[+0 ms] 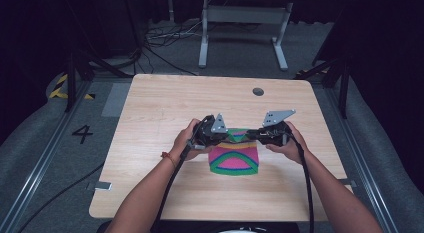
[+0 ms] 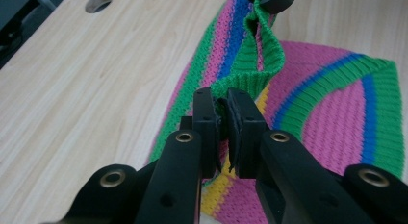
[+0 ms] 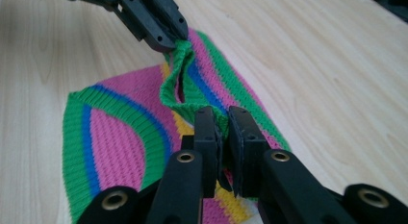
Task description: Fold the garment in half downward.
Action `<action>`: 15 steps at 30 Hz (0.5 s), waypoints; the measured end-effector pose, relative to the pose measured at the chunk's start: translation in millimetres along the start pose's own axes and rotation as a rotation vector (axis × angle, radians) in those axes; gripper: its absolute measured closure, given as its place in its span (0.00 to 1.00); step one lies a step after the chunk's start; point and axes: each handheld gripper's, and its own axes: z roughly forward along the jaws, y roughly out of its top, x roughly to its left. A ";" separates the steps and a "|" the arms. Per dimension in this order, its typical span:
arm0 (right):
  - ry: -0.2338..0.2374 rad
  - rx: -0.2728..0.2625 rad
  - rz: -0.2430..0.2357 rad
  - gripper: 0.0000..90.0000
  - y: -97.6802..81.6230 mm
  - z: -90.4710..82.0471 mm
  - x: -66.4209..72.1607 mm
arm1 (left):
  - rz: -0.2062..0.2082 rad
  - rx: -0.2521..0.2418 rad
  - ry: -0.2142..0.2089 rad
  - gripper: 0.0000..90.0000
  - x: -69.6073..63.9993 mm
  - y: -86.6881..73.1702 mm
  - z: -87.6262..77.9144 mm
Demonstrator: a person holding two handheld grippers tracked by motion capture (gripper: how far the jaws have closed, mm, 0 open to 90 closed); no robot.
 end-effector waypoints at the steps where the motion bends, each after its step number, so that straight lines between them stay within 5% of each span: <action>1: 0.007 0.012 -0.005 0.93 -1.5 0.7 2.2 | 0.001 -0.004 -0.008 0.92 -2.1 -1.9 -0.5; 15: 0.052 0.043 -0.055 0.93 -11.7 -1.8 30.3 | 0.032 -0.002 -0.054 0.92 -24.9 -17.6 -8.6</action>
